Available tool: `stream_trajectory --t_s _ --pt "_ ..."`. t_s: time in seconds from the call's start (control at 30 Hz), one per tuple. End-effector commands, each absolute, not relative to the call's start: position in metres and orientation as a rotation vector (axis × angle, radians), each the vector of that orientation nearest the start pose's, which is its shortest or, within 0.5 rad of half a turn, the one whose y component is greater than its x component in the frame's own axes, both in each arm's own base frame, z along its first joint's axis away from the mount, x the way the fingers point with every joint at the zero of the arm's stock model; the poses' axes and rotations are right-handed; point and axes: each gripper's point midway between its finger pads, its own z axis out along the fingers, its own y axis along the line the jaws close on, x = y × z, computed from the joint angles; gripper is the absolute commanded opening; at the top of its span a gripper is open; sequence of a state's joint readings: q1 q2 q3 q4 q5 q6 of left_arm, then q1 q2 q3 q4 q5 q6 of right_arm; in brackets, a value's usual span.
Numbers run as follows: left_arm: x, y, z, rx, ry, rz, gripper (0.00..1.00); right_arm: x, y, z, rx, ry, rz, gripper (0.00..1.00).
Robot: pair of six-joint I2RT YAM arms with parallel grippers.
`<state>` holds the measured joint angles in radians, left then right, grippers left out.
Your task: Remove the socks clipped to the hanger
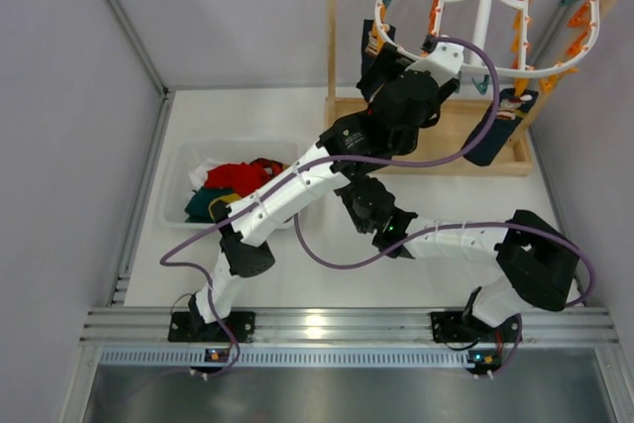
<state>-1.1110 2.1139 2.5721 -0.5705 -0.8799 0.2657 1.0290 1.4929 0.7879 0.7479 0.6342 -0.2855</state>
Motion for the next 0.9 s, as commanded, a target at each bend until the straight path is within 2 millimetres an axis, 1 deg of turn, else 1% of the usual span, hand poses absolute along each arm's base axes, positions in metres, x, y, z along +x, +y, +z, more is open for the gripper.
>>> stream_trajectory --t_s 0.0,0.07,0.13,0.17,0.2,0.23,0.27,0.37,0.5,0.57,0.6,0.67,0.77,0.87 --pt "0.363 -0.400 0.466 0.406 1.508 0.135 0.98 0.316 0.334 0.244 -0.552 1.437 0.080 0.00" --pt "0.366 -0.402 0.464 0.421 1.497 0.165 0.98 0.314 0.340 0.248 -0.572 1.428 0.071 0.00" --pt "0.369 -0.401 0.469 0.403 1.473 0.199 0.98 0.314 0.344 0.247 -0.587 1.429 0.070 0.00" --pt "0.371 -0.404 0.466 0.408 1.467 0.221 0.98 0.313 0.347 0.251 -0.593 1.419 0.072 0.00" --pt "0.373 -0.404 0.470 0.387 1.451 0.224 0.98 0.312 0.350 0.252 -0.603 1.416 0.071 0.00" --pt "0.375 -0.402 0.469 0.395 1.447 0.258 0.97 0.310 0.352 0.255 -0.615 1.407 0.069 0.00" --pt "0.377 -0.404 0.465 0.399 1.447 0.273 0.96 0.310 0.355 0.255 -0.626 1.405 0.067 0.00" --pt "0.381 -0.407 0.461 0.395 1.441 0.285 0.93 0.308 0.359 0.257 -0.644 1.395 0.063 0.00" --pt "0.393 -0.410 0.444 0.401 1.450 0.328 0.90 0.307 0.361 0.258 -0.655 1.390 0.065 0.00" --pt "0.403 -0.407 0.435 0.403 1.462 0.356 0.88 0.307 0.361 0.258 -0.661 1.388 0.061 0.00" --pt "0.407 -0.406 0.431 0.398 1.468 0.360 0.86 0.306 0.361 0.257 -0.668 1.386 0.066 0.00" --pt "0.418 -0.399 0.424 0.383 1.481 0.374 0.85 0.305 0.363 0.258 -0.679 1.379 0.075 0.00" --pt "0.421 -0.400 0.420 0.391 1.484 0.382 0.84 0.304 0.365 0.260 -0.692 1.373 0.084 0.00" --pt "0.424 -0.401 0.418 0.384 1.477 0.389 0.80 0.302 0.367 0.262 -0.703 1.367 0.092 0.00"
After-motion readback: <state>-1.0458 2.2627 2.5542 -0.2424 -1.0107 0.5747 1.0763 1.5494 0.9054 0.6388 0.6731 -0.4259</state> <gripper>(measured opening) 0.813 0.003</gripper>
